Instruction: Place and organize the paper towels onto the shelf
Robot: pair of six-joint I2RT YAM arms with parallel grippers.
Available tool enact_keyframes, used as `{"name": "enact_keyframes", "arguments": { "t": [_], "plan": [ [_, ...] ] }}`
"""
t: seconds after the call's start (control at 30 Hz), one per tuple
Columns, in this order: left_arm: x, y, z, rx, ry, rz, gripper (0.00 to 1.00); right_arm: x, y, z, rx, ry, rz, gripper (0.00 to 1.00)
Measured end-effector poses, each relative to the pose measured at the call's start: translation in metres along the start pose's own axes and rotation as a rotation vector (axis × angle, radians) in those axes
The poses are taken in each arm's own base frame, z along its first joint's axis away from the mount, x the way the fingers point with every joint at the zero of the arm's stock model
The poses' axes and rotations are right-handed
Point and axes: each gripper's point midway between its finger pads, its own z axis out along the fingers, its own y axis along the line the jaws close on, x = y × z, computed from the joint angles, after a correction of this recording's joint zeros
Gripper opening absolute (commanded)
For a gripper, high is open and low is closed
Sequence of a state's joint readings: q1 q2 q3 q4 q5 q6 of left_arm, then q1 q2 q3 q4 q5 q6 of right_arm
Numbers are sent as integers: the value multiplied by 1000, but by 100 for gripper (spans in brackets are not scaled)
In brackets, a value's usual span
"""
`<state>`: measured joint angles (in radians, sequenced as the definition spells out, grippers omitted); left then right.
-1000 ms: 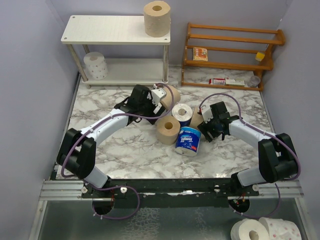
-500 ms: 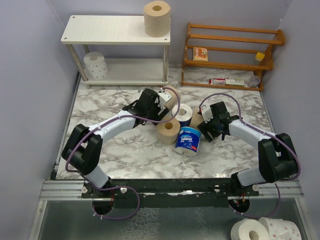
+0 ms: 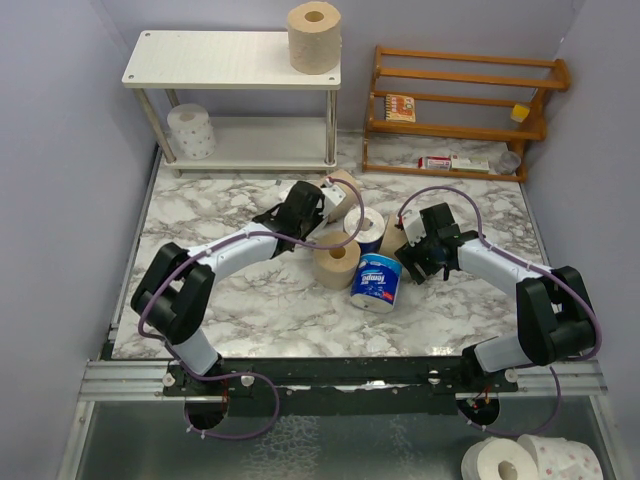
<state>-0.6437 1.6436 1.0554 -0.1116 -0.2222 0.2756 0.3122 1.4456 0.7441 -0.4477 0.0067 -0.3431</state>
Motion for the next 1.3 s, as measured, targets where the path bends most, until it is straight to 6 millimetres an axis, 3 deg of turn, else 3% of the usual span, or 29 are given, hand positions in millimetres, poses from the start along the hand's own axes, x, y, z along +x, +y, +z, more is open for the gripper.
{"name": "enact_keyframes", "arguments": {
  "t": [0.23,0.4,0.5,0.57,0.63,0.7,0.8,0.93,1.03,1.17,1.3],
  "plan": [
    [-7,2,-3,18,26,9,0,0,0,0,0,0,0,75],
    [-35,20,-18,122,9,-89,0,0,0,0,0,0,2,75],
    [-69,72,-26,182,-71,-277,0,0,0,0,0,0,2,75],
    [-83,120,-29,211,-147,-440,0,0,0,0,0,0,3,76],
    [-82,153,-33,257,-200,-602,0,0,0,0,0,0,3,75],
    [-67,174,-34,304,-225,-774,0,0,0,0,0,0,4,75],
    [-49,175,-27,400,-273,-1030,0,0,0,0,1,0,6,75],
    [-31,156,-16,484,-255,-1302,0,-1,0,1,2,0,6,75],
    [-47,164,-21,509,-291,-1416,0,-1,0,1,3,2,8,75],
    [-89,197,-38,525,-429,-1477,0,-3,-2,3,8,1,11,76],
    [-110,220,-50,509,-508,-1531,0,-6,-4,4,15,-5,18,76]
  ]
}}
